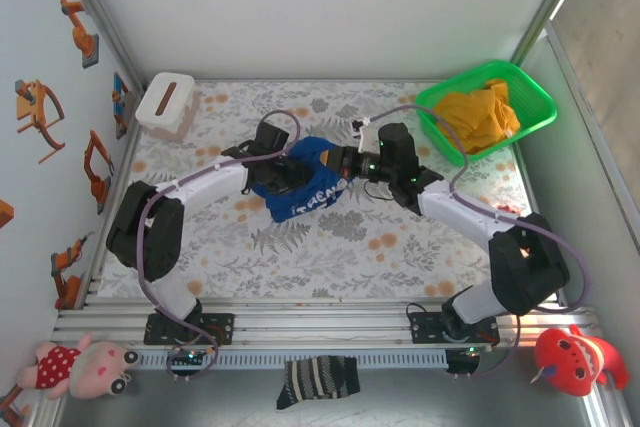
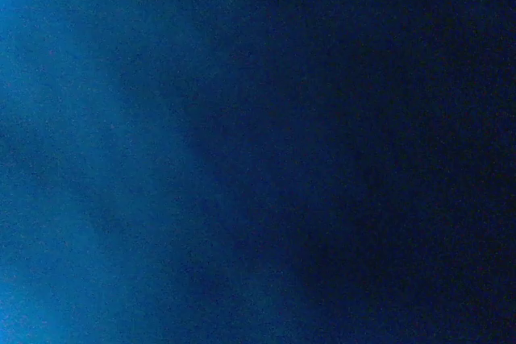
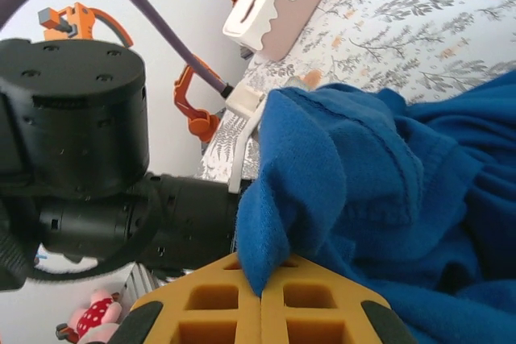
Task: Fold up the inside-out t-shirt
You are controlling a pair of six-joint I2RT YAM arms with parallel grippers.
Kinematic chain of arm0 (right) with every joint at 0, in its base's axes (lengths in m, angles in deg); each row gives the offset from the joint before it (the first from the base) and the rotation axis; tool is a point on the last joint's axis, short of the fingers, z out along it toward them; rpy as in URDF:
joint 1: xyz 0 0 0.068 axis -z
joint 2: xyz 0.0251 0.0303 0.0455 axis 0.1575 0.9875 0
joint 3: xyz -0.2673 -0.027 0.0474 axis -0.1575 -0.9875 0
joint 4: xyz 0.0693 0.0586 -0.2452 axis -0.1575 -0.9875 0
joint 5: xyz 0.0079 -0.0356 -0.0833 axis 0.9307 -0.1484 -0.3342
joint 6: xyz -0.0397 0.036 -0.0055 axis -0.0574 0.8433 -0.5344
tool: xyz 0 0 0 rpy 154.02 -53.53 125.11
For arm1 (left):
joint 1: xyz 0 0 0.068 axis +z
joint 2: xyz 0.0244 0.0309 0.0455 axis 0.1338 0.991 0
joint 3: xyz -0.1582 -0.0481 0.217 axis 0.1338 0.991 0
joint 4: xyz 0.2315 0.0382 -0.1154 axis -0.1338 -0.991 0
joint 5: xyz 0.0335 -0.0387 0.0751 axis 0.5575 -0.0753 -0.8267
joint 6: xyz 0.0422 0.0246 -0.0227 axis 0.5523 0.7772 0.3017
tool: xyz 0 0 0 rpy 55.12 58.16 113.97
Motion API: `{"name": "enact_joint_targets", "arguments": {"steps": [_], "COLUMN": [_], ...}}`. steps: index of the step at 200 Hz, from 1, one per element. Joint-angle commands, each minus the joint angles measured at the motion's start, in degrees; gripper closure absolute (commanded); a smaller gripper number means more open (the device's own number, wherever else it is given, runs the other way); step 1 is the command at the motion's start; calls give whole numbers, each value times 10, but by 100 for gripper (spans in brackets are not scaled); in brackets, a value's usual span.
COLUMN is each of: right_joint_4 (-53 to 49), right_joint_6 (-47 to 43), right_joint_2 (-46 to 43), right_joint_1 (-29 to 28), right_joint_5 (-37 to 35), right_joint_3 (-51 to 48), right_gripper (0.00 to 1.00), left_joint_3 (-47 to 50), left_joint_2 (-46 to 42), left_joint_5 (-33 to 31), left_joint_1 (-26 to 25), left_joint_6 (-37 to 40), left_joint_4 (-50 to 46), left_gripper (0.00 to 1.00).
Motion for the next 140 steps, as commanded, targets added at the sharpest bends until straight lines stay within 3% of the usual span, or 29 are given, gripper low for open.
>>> {"name": "enact_joint_targets", "arguments": {"steps": [1, 10, 62, 70, 84, 128, 140], "right_joint_4": [20, 23, -30, -64, -109, -290, -324], "right_joint_6": [14, 20, 57, 42, 17, -129, -163], "right_joint_2": [-46, -59, -70, -64, -70, -102, -84], "right_joint_1": [4, 4, 5, 4, 3, -8, -12], "right_joint_5": [-36, -53, -159, -161, -170, -216, -223], "right_joint_3": [-35, -56, -120, -108, -92, 11, 49], "right_gripper": [100, 100, 100, 77, 57, 39, 28], "left_joint_3": [-1, -3, 7, 4, -4, 0, 2], "left_joint_2": [-4, -13, -92, -98, -105, -123, -128], "left_joint_5": [-17, -15, 60, 74, 92, 125, 132], "left_joint_1": [16, 24, 62, 64, 64, 64, 64], "left_joint_6": [8, 19, 97, 110, 127, 164, 171], "left_joint_4": [31, 36, 94, 91, 76, 55, 54], "left_gripper": [90, 100, 100, 100, 100, 100, 100]}}
